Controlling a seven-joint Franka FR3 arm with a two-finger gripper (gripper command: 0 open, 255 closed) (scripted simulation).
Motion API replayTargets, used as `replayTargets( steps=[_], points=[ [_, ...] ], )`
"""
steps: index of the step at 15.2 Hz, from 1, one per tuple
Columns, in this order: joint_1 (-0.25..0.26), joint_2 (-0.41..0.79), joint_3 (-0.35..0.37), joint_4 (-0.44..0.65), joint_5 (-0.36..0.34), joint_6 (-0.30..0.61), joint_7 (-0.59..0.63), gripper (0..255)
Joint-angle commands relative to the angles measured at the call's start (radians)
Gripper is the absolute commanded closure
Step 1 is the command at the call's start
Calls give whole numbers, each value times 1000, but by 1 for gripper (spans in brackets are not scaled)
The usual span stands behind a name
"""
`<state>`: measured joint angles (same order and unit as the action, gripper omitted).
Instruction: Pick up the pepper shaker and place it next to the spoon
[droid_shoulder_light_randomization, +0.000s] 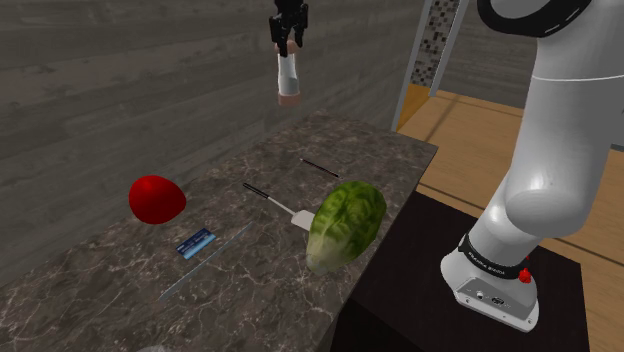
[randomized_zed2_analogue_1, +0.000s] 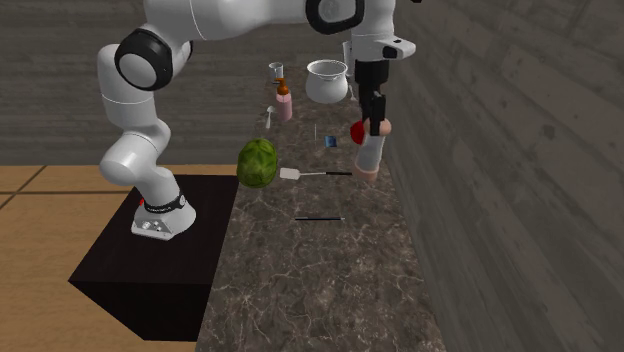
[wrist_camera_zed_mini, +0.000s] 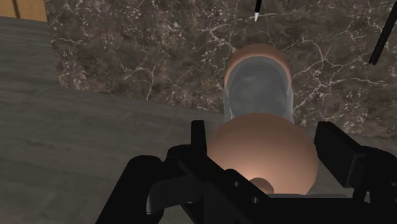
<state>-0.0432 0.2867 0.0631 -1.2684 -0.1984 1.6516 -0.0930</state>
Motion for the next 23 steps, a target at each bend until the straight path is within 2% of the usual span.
replayTargets(
  steps=[1,9,15,23],
  points=[
    [1,12,0,43,0,-31,-6,255],
    [10,76,-1,244,-5,-167,-27,255],
    [76,-89,39,-46,-12,-64,105,255],
    [164,-207,108,-268,-16,7,282,255]
  ],
)
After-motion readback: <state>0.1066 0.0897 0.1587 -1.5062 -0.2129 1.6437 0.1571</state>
